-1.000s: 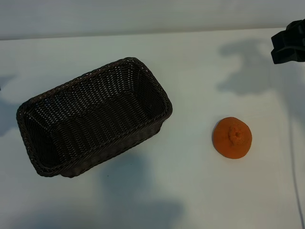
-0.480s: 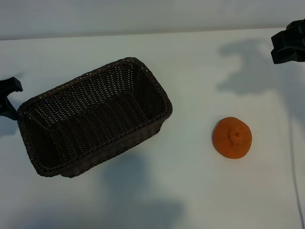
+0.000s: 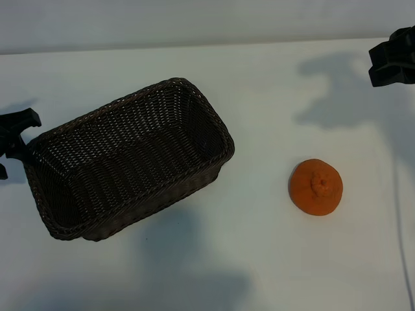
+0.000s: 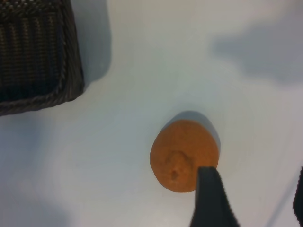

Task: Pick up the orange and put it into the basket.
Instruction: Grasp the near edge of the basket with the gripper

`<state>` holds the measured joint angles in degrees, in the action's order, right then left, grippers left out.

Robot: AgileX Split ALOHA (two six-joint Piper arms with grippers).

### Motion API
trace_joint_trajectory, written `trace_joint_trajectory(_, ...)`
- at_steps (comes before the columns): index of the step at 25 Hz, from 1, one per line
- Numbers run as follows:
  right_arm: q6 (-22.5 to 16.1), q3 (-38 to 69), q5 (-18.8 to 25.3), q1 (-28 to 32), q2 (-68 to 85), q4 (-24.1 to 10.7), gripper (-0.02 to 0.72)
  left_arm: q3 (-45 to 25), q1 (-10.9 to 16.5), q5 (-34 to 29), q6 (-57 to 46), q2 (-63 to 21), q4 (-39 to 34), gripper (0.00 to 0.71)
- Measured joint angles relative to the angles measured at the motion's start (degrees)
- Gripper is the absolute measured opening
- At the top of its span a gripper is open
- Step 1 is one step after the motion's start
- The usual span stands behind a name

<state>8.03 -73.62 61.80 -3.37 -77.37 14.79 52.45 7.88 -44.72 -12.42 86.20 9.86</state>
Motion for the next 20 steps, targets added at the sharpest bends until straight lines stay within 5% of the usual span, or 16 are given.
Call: trace_joint_trajectory(20,0.0,0.0,-0.1,0.0,0.0,0.0,0.421,0.0,0.0,6.3,7.9,10.5,10.3,0.489)
